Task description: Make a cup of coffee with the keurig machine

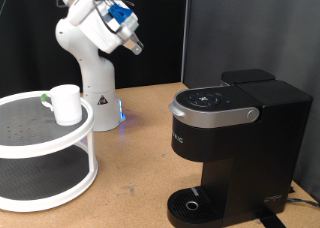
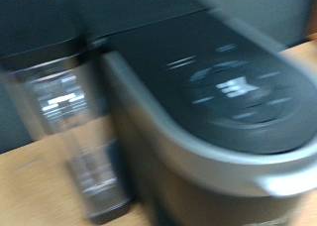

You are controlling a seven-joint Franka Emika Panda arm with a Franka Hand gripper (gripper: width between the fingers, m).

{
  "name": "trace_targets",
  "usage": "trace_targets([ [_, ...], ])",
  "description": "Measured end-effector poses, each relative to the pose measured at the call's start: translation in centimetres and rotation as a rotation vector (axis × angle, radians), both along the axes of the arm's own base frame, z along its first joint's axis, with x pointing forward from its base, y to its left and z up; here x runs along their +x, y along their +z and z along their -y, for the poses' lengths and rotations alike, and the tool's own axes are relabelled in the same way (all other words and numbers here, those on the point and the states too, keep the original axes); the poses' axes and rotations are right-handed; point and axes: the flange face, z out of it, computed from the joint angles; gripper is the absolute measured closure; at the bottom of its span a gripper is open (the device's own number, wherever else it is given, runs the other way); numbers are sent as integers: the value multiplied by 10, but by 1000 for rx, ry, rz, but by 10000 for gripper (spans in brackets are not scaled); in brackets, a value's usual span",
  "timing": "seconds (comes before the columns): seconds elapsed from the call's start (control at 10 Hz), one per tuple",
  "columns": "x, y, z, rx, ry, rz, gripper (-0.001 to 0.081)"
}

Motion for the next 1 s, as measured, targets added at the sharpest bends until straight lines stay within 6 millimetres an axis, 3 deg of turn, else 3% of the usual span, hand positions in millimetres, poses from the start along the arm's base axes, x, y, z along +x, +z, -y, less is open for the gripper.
trace_targets([
  [0.5, -22, -7, 14, 13, 175, -105, 805],
  [1.0, -60, 18, 58, 3, 183, 9, 805],
])
